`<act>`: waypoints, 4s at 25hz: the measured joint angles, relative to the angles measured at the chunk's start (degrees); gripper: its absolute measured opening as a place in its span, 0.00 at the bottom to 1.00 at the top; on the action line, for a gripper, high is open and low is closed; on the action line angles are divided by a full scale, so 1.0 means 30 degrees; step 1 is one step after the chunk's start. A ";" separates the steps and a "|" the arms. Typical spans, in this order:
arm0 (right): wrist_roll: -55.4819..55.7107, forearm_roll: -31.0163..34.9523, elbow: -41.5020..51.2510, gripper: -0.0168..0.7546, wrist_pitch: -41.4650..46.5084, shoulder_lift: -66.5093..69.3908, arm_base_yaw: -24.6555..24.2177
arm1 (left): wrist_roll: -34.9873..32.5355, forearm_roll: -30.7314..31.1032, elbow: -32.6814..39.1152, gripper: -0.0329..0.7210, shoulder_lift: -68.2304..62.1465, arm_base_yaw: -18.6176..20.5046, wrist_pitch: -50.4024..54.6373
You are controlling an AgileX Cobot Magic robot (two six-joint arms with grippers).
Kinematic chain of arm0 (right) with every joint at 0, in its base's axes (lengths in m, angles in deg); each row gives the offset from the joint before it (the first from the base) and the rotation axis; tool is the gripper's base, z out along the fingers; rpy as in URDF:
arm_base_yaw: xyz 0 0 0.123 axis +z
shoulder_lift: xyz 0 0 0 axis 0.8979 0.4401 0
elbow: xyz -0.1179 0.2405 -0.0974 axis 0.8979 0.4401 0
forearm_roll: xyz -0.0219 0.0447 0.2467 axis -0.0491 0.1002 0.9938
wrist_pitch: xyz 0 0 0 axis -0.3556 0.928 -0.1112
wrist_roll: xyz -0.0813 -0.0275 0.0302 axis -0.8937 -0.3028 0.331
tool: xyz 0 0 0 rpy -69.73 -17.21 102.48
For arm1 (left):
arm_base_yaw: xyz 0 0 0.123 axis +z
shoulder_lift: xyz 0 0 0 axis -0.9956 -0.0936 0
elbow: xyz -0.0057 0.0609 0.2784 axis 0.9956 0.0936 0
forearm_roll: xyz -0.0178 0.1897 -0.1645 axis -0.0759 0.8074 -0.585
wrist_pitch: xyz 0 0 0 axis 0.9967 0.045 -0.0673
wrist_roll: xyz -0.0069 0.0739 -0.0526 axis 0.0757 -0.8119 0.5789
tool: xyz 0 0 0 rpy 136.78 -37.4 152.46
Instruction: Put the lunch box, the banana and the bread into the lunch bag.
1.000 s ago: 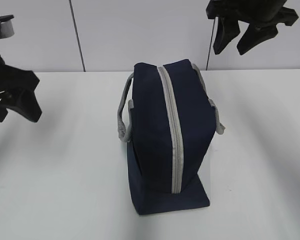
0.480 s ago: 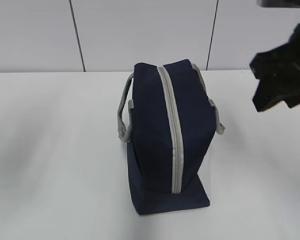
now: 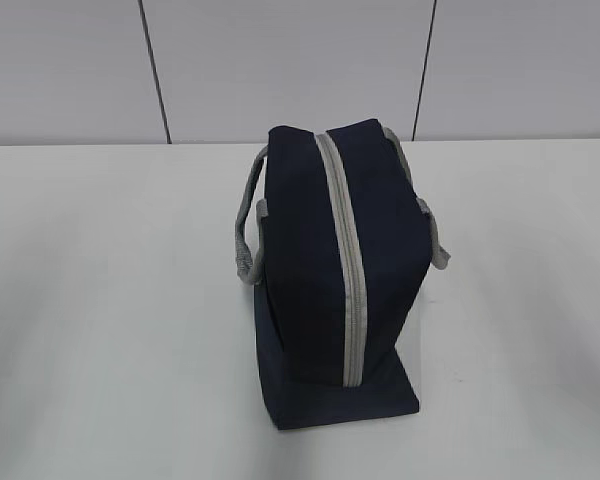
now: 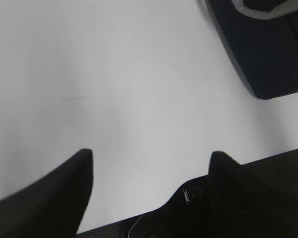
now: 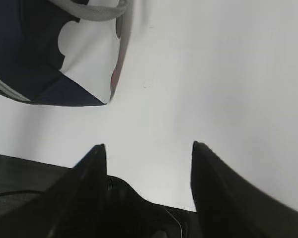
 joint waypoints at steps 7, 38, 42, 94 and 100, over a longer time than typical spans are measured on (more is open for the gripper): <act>0.0824 -0.1306 0.2611 0.54 0.1242 -0.5926 0.0000 | 0.0056 0.0059 0.2129 0.69 0.3625 0.0000 0.0838; -0.1796 -0.2596 0.5749 0.54 0.1415 -1.1880 0.0000 | 0.1481 0.2449 0.3752 0.69 0.6289 0.0000 0.0703; -0.1978 -0.2244 0.5749 0.54 0.1415 -1.1880 0.0000 | 0.1481 0.2449 0.3752 0.69 0.6289 0.0000 0.0703; -0.2091 -0.2226 0.5749 0.54 0.1451 -1.5212 -0.5915 | 0.1481 0.2388 0.3752 0.69 1.2439 0.1969 0.0839; -0.2091 -0.2226 0.5749 0.54 0.1451 -1.5212 -0.5929 | 0.1481 0.2388 0.3752 0.69 1.2439 0.1969 0.0839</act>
